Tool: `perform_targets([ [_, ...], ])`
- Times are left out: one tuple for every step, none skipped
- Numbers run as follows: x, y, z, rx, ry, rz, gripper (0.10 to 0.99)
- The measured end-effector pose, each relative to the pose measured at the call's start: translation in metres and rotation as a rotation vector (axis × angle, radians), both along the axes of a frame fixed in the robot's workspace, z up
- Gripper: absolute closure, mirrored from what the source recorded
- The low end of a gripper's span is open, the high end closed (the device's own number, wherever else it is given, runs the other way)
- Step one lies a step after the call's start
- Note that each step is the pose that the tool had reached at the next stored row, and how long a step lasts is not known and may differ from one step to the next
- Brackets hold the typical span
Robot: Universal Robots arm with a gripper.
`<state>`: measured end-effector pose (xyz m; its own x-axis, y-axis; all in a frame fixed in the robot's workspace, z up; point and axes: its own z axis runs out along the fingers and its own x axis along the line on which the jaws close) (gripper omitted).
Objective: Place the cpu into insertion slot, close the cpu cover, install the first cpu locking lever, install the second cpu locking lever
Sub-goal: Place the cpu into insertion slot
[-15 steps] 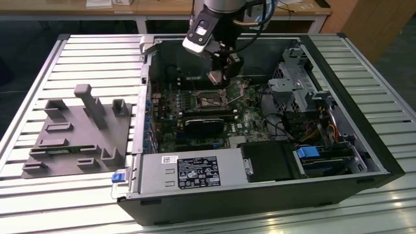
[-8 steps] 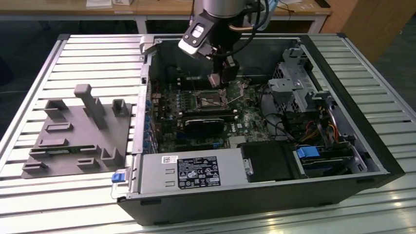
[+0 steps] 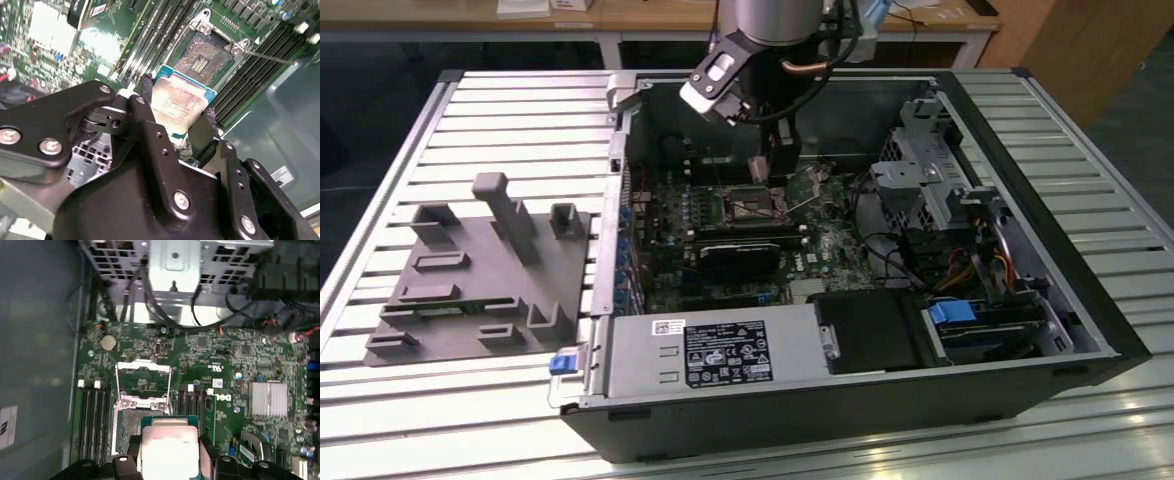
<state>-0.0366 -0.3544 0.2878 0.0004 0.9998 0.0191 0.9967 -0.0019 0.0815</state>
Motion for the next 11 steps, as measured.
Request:
perform_targets([
  [0.0000,0.0000,-0.0010,0.000,0.0000,-0.018,0.545],
  [0.0000,0.0000,-0.0021,0.000,0.0000,-0.035,0.545],
  [0.0000,0.0001,-0.0034,0.000,0.0000,-0.049,0.545],
  [-0.0001,0.0003,-0.0050,0.000,0.0001,-0.058,0.545],
  [-0.0001,0.0010,-0.0068,0.000,0.0001,-0.061,0.545],
  [-0.0004,0.0014,-0.0086,0.000,0.0000,-0.061,0.545],
  [-0.0008,0.0018,-0.0106,0.001,0.0000,-0.061,0.545],
  [-0.0013,0.0021,-0.0124,0.001,0.0000,-0.059,0.545],
  [-0.0019,0.0023,-0.0141,0.002,0.0000,-0.055,0.545],
  [-0.0024,0.0024,-0.0155,0.003,0.0000,-0.050,0.545],
  [-0.0030,0.0026,-0.0169,0.004,-0.0002,-0.045,0.545],
])
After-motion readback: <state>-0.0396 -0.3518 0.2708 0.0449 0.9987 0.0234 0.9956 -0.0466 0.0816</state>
